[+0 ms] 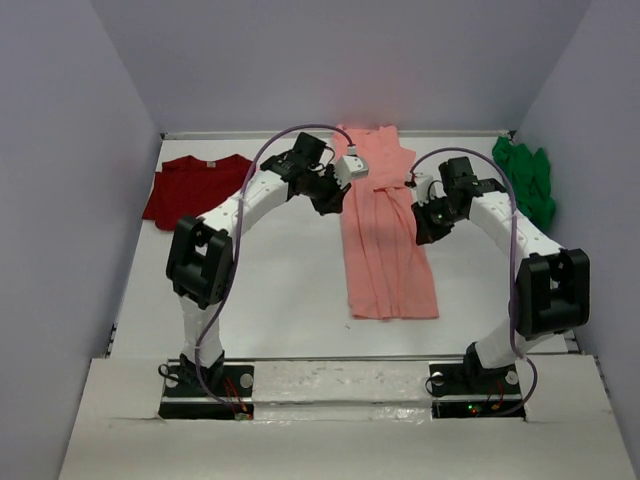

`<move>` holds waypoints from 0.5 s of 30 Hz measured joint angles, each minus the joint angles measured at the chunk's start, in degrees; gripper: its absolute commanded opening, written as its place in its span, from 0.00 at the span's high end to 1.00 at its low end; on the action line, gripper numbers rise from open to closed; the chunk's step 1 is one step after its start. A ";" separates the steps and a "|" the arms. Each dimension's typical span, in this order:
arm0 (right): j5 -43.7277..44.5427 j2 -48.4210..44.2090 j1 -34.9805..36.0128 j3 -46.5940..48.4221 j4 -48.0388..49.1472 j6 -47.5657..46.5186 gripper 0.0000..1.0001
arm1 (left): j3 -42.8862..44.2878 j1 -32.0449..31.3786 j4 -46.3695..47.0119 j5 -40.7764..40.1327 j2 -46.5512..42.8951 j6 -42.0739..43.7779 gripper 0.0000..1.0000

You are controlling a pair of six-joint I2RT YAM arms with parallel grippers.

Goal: Fold and stack the t-shirts
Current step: Fold the tshirt

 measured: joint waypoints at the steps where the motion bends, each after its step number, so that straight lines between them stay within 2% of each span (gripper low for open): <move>1: -0.50 -0.02 0.00 -0.50 -0.26 0.00 1.00 | 1.53 -0.57 0.79 -0.61 2.08 -0.04 1.00; 7: -3.21 -2.12 0.00 -5.03 -1.73 -0.96 1.00 | 10.56 -1.77 7.74 -5.07 15.12 -1.38 1.00; 15: -3.26 -1.57 0.00 -7.69 -2.82 -3.89 1.00 | 24.92 -2.29 11.08 -12.00 32.22 -3.61 1.00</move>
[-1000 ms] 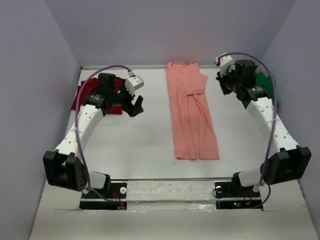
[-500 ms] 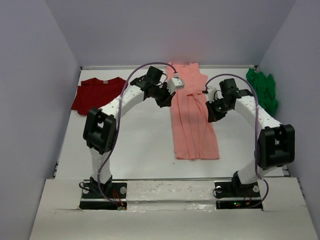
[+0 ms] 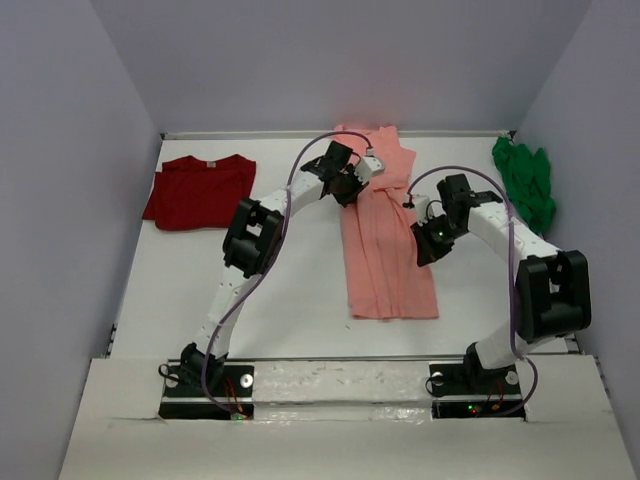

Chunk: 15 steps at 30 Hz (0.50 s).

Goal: Fold and stack the t-shirts
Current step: Fold the tshirt

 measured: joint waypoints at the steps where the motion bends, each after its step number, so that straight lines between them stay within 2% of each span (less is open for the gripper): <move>1: -0.02 0.20 0.00 -0.15 -0.04 -0.26 1.00 | 0.96 -0.11 0.31 -0.50 1.14 -0.15 1.00; 7: 0.11 2.12 0.00 -1.79 0.76 -1.81 1.00 | 5.97 -0.92 1.42 -3.87 3.56 -0.72 1.00; 15: 2.12 10.10 0.00 -3.02 3.54 -3.69 1.00 | 4.85 -3.30 2.45 -9.57 4.20 0.04 1.00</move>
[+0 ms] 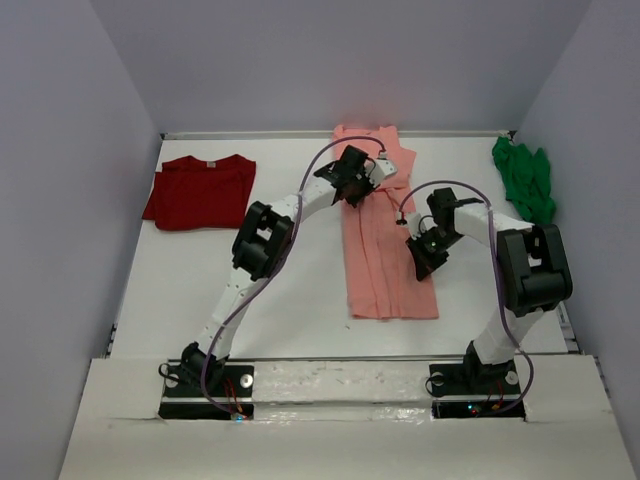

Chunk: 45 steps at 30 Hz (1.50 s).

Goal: Fold and stack the t-shirts
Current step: Fold the tshirt

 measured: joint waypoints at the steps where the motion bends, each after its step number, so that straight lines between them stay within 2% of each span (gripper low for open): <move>1: 0.00 0.94 0.00 0.00 0.31 -0.02 1.00 | -0.61 -0.39 0.83 -1.01 0.00 0.37 1.00; 14: 0.37 3.13 1.11 2.27 -0.68 -0.22 1.00 | -5.79 -1.79 5.14 -8.92 -2.08 1.92 1.00; 30: 2.49 3.28 5.38 3.48 -1.29 -0.35 1.00 | -11.04 -0.83 0.39 -15.08 -6.38 2.03 1.00; 45: 2.23 8.83 15.85 11.19 -2.95 1.64 1.00 | -16.31 2.40 -1.31 -16.13 -10.12 2.71 1.00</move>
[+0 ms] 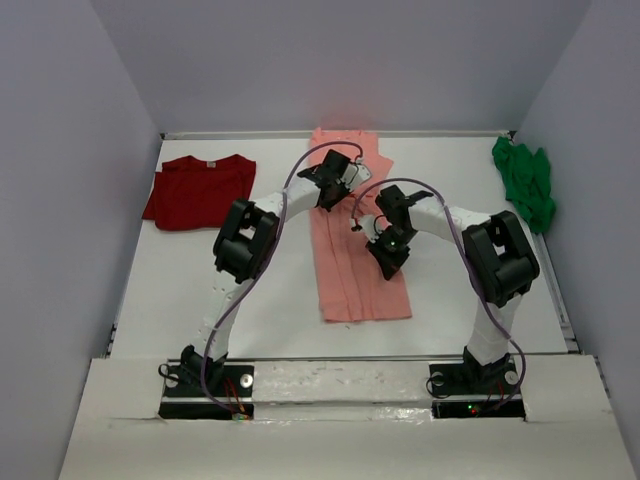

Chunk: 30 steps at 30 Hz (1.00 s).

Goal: Fold and stack the t-shirts
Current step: Fold the tshirt

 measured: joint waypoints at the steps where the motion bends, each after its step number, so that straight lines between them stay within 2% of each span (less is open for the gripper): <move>1: -0.04 0.33 0.46 0.28 -0.02 0.20 1.00 | 0.00 0.24 -0.09 0.02 -0.02 0.04 1.00; 13: -0.28 1.55 2.82 1.79 -0.94 1.22 1.00 | 2.64 2.03 -4.55 0.66 0.63 0.17 1.00; 14: -0.28 1.55 2.82 1.90 -1.38 1.20 1.00 | 1.90 2.08 -3.93 0.83 0.04 -0.11 0.96; 16: -0.46 1.42 2.84 2.51 -3.39 1.22 1.00 | -0.48 2.21 -3.72 1.20 -1.90 -0.46 0.81; 19: -1.03 0.87 2.86 4.66 -6.67 1.22 1.00 | -2.60 2.32 -4.94 2.01 -5.97 -1.07 0.81; 20: -1.18 0.46 2.86 5.75 -7.56 1.20 1.00 | -2.60 2.43 -5.29 2.21 -7.48 -1.16 0.75; 21: -1.38 -0.09 2.86 7.23 -8.63 1.31 1.00 | -2.51 2.51 -5.64 2.43 -9.62 -1.25 0.57; 23: -1.66 -1.90 2.86 10.23 -9.86 1.42 1.00 | -1.62 2.60 -6.49 2.71 -13.49 -1.86 0.57; 27: -1.62 -5.44 2.86 14.60 -11.21 1.46 1.00 | 0.57 2.71 -7.15 4.28 -19.69 -2.36 0.26; 28: -1.27 -6.36 2.86 15.23 -11.15 1.60 1.00 | 0.50 2.71 -7.32 5.01 -21.57 -2.43 0.09; 29: -1.05 -6.91 2.86 15.34 -11.13 1.66 1.00 | -0.11 2.71 -7.32 5.84 -23.87 -2.62 0.03; 30: -0.52 -7.65 2.86 15.23 -11.17 1.73 1.00 | -1.46 2.71 -7.23 6.71 -26.18 -2.71 0.01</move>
